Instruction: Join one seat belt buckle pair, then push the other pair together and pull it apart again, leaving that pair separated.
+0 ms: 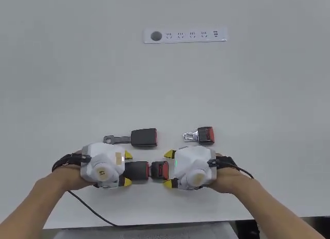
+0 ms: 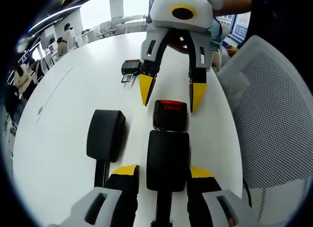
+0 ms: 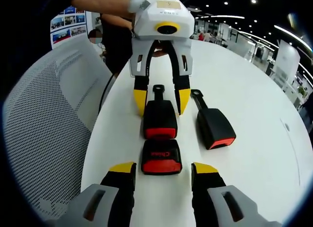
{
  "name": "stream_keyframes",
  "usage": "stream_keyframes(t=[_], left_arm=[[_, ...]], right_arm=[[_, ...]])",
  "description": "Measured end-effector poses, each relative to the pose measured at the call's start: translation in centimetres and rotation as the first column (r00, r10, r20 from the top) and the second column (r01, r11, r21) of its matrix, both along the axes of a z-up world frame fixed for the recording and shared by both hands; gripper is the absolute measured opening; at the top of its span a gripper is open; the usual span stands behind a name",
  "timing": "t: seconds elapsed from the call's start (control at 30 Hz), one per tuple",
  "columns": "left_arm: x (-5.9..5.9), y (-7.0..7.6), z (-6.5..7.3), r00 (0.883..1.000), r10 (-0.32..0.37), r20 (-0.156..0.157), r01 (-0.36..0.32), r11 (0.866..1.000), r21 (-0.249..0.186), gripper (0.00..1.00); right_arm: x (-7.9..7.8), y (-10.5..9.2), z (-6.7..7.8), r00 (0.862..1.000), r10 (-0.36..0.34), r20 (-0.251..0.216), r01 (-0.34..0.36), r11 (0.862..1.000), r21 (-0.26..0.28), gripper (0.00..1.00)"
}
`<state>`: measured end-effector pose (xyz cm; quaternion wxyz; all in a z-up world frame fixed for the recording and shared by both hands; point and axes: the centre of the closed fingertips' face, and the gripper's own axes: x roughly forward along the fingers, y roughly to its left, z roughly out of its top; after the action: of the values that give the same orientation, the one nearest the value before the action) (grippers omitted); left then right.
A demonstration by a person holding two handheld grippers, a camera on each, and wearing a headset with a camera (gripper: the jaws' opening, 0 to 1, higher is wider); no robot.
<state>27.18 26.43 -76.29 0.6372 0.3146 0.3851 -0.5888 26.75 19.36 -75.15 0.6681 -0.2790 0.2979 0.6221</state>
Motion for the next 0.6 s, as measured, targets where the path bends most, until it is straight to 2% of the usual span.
stream_keyframes(t=[0.13, 0.43, 0.5, 0.6], left_arm=[[0.2, 0.1, 0.2, 1.0, 0.003, 0.003, -0.003, 1.0, -0.005, 0.4], [0.7, 0.3, 1.4, 0.999, 0.045, 0.01, -0.045, 0.998, -0.041, 0.44], [1.0, 0.4, 1.3, 0.998, 0.056, 0.013, -0.055, 0.997, -0.049, 0.44], [1.5, 0.3, 2.0, 0.997, 0.077, 0.017, -0.075, 0.995, -0.069, 0.45]], right_arm=[[0.0, -0.3, 0.5, 1.0, -0.007, -0.009, 0.007, 1.0, 0.007, 0.47], [0.8, -1.6, 1.6, 0.999, -0.028, 0.019, 0.027, 0.999, 0.016, 0.52], [1.1, -2.0, 1.7, 0.999, -0.039, 0.026, 0.038, 0.999, 0.02, 0.52], [1.5, -2.5, 1.8, 0.998, -0.047, 0.029, 0.046, 0.999, 0.021, 0.54]])
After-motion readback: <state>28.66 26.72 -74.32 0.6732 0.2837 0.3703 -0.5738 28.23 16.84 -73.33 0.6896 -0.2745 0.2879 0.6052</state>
